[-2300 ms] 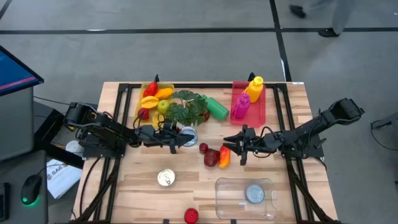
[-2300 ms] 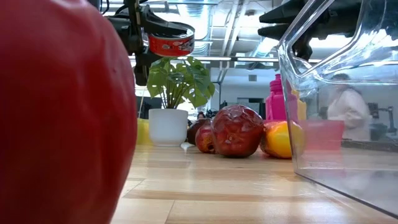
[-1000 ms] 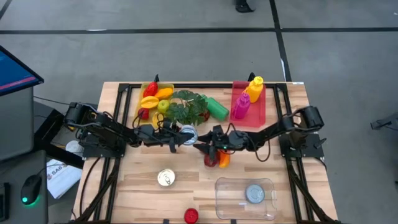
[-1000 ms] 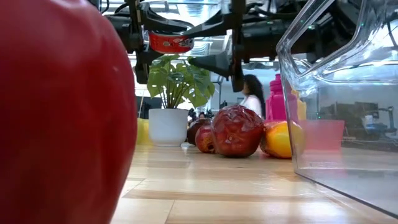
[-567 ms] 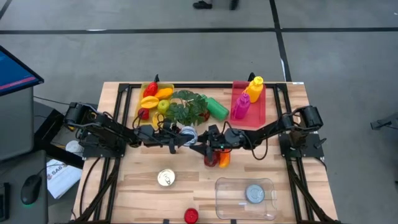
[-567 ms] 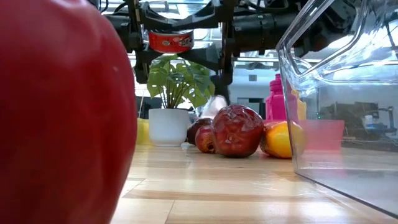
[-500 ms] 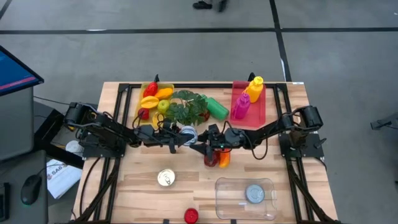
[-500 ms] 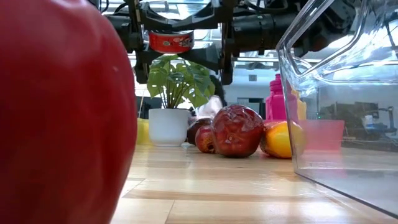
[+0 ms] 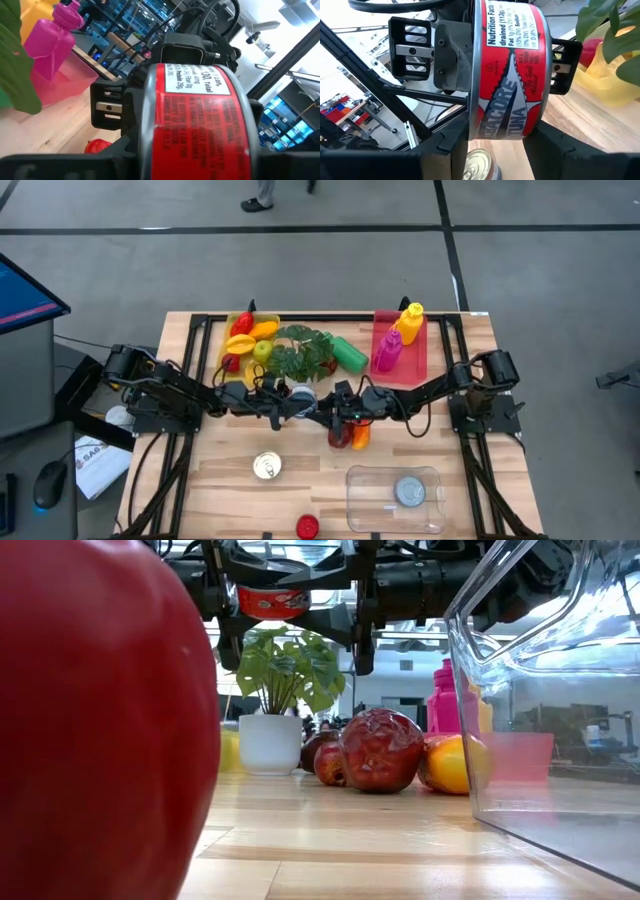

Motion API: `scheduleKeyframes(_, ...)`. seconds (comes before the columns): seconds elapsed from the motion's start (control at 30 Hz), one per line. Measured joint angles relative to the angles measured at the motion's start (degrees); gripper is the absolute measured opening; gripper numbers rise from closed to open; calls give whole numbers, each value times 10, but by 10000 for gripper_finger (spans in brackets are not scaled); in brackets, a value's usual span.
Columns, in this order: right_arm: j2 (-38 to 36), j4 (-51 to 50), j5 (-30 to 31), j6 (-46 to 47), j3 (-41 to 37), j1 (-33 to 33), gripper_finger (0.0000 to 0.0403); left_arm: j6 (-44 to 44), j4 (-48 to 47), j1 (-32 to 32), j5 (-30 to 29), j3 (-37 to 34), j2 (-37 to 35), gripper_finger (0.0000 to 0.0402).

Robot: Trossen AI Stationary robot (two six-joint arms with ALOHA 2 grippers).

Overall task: Pick & Place Food Item
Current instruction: Put the red tuna can into the transparent bin

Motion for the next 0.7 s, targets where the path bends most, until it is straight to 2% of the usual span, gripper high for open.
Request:
scheduleKeyframes(0.2,0,-1,2,-5,0,0,177,1,-1,1,-3,0,0,119)
scheduleKeyframes(0.37,0,0,3,-3,0,0,155,1,-2,1,0,0,0,138)
scheduleKeyframes(0.47,0,0,4,-4,0,0,145,1,-4,1,-1,0,0,162)
scheduleKeyframes(0.7,0,0,4,-2,0,0,154,1,-3,1,-2,0,0,242)
